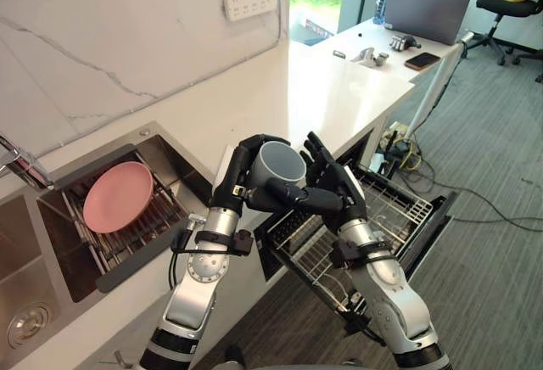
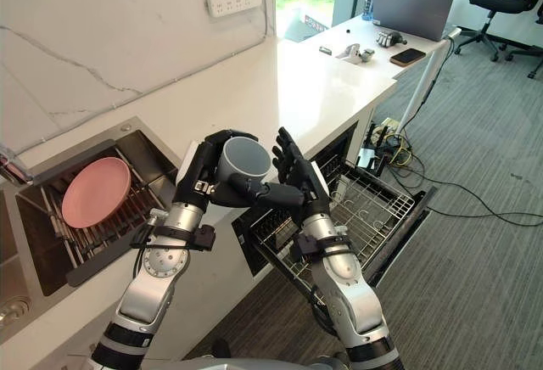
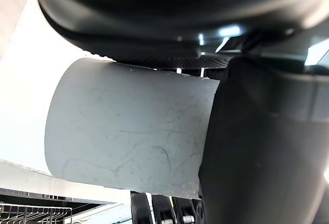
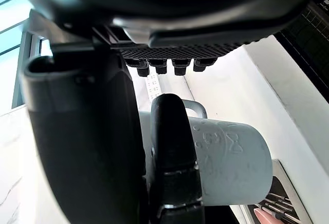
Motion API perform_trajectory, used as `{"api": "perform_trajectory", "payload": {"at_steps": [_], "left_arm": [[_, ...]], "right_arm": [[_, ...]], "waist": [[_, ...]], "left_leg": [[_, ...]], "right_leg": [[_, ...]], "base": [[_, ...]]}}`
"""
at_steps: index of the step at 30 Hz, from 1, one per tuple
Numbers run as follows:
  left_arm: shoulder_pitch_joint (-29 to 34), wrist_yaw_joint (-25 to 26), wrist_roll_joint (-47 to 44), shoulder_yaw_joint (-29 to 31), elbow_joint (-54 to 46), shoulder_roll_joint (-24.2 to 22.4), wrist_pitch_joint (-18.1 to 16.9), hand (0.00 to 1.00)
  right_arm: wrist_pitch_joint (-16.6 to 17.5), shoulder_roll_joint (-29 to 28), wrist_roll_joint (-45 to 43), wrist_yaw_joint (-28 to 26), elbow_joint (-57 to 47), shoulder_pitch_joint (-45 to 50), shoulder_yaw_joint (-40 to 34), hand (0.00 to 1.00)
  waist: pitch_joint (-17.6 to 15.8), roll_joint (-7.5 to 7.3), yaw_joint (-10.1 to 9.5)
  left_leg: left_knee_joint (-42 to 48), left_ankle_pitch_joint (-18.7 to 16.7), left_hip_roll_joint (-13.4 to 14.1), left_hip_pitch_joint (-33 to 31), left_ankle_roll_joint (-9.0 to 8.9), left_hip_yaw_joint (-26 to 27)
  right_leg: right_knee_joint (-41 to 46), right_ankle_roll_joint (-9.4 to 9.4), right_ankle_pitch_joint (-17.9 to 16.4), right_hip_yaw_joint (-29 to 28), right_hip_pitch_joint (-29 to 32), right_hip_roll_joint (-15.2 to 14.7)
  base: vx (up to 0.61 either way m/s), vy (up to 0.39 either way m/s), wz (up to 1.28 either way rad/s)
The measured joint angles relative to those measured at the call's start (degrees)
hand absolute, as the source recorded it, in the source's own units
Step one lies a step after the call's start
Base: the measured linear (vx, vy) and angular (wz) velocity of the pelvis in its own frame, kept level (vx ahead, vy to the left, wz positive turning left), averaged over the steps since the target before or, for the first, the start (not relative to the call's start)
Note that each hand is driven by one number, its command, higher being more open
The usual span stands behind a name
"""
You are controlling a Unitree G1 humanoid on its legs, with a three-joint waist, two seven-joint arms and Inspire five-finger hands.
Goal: Walk over to the sink, pick up the cup, carry it to the dishwasher, place the cup inside the dishwasher, then close the dishwasher door
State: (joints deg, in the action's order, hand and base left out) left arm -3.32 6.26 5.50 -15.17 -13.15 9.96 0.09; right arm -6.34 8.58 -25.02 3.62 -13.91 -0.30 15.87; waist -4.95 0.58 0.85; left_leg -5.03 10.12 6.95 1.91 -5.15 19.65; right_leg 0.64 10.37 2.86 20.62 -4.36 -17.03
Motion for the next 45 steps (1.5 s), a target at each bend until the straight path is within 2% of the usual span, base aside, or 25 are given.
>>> {"api": "perform_trajectory", "payload": {"at_steps": [5, 6, 12, 21, 34, 35, 45], "left_arm": [[0.60, -0.07, -1.12, -0.49, 0.00, 0.38, 1.73, 0.00], [0.66, -0.07, -1.12, -0.64, 0.01, 0.39, 1.98, 0.00], [0.75, -0.02, -1.10, -1.26, 0.32, 0.83, 3.44, 0.00], [0.75, 1.37, -1.72, -1.97, 0.33, 0.36, 4.74, 0.00], [0.74, 2.26, -2.62, -1.97, 0.33, 0.50, 4.85, 0.00], [0.73, 2.26, -2.71, -1.97, 0.33, 0.50, 4.85, 1.00], [0.34, 1.93, -6.01, -2.93, 0.33, 0.38, 4.83, 1.00]], "right_arm": [[-2.25, 0.14, -0.11, 0.10, 1.46, -1.68, 0.73, 1.00], [-2.41, 0.19, -0.11, 0.11, 1.70, -1.81, 0.80, 0.00], [-3.29, 0.62, 0.33, 1.54, 2.12, -2.31, 2.52, 0.00], [-3.69, 0.38, 8.67, 7.27, 3.19, -5.18, 4.96, 0.00], [-3.38, 0.24, 9.55, 10.99, 3.10, -5.74, 6.24, 0.00], [-3.34, 0.24, 9.60, 11.28, 3.09, -5.75, 6.29, 0.00], [-1.70, 0.81, 11.11, 12.32, 3.42, -5.83, 5.50, 0.00]], "waist": [[0.91, 0.03, -0.08], [1.00, 0.02, -0.08], [1.49, -0.01, -0.08], [1.70, -0.10, -0.19], [3.05, -0.13, -0.24], [3.15, -0.13, -0.24], [3.18, -0.12, -0.03]], "left_leg": [[0.00, 0.19, -0.01, -0.48, 0.05, -0.44], [0.00, 0.20, -0.01, -0.53, 0.05, -0.50], [0.01, 0.38, 0.00, -0.90, 0.04, -1.24], [0.02, 0.47, 0.02, -0.89, 0.06, -1.27], [0.02, 0.47, 0.05, -0.88, 0.06, -1.29], [0.02, 0.47, 0.05, -0.86, 0.06, -1.29], [0.01, 0.51, 0.04, -0.64, 0.09, -1.13]], "right_leg": [[-0.13, -0.01, 0.03, 0.43, 0.06, 0.02], [-0.14, -0.01, 0.03, 0.50, 0.06, 0.02], [-0.61, 0.03, 0.16, 1.28, -0.27, 0.17], [-0.96, -0.05, 0.37, 1.33, -0.43, 0.25], [-1.18, 0.00, 0.49, 1.37, -0.58, 0.32], [-1.19, -0.02, 0.50, 1.37, -0.61, 0.32], [-1.65, -0.03, 0.89, 1.29, -0.96, 0.38]], "base": [[-0.01, -0.003, 0.04], [-0.01, -0.007, 0.04], [-0.01, -0.007, 0.05], [0.00, 0.000, 0.00], [0.00, 0.000, 0.00], [0.00, 0.000, 0.00], [0.00, 0.000, 0.00]]}}
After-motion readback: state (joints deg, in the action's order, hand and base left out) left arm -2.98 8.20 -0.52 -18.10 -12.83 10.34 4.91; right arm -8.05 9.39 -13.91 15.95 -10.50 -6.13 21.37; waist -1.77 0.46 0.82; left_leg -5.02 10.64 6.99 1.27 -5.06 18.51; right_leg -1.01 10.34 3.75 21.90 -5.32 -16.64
